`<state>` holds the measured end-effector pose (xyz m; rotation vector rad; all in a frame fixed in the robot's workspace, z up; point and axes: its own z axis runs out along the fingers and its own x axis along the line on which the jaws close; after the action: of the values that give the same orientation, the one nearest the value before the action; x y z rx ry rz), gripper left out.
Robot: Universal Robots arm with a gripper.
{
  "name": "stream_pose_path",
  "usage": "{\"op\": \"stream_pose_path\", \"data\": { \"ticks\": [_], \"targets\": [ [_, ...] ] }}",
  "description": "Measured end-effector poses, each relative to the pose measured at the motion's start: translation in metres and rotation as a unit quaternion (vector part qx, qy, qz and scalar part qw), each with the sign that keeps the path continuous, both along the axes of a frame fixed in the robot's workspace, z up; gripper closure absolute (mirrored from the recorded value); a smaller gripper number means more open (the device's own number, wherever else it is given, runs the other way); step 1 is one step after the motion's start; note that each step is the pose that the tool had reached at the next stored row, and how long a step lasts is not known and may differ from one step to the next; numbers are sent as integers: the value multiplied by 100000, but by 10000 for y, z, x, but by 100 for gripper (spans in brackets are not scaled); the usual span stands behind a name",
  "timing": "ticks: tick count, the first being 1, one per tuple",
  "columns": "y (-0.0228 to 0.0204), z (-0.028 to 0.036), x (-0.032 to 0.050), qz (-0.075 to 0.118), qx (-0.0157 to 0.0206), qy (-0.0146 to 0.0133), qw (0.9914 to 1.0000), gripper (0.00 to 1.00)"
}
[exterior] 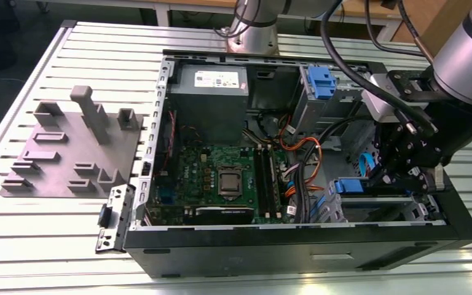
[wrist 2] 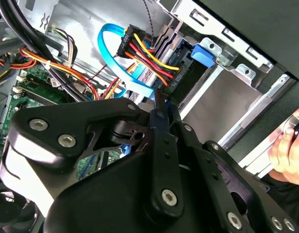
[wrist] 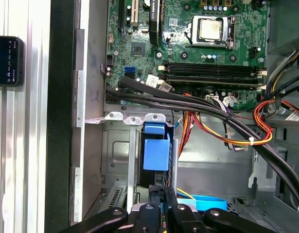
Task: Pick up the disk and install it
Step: 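Insert the second disk wire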
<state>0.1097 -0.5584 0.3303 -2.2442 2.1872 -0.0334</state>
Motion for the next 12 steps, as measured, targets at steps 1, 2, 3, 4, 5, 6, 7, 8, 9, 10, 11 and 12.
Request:
{"op": "stream_pose_path", "data": {
  "ticks": [1, 2, 3, 4, 5, 6, 7, 8, 9, 10, 11, 12],
  "targets": [
    [0, 0, 0, -3, 3, 0, 100000, 84],
    [0, -2, 0, -1, 32, -2, 100000, 84],
    [-1, -4, 1, 1, 37, -2, 100000, 83],
    [-1, -3, 1, 0, 31, -3, 100000, 83],
    [-2, -2, 1, -1, 19, -1, 100000, 77],
    [-2, 1, 1, -2, 6, 0, 100000, 77],
    [-2, 6, 1, -1, -5, -1, 100000, 77],
    [-2, 11, 1, 0, 3, -2, 100000, 77],
    [-1, 12, 1, 0, 20, -1, 100000, 77],
    [-2, 18, 1, -2, 11, -1, 100000, 77],
    [-1, 31, 1, -2, 0, 0, 100000, 77],
    [-1, 44, 1, -3, 1, -2, 100000, 77]
  ]
}}
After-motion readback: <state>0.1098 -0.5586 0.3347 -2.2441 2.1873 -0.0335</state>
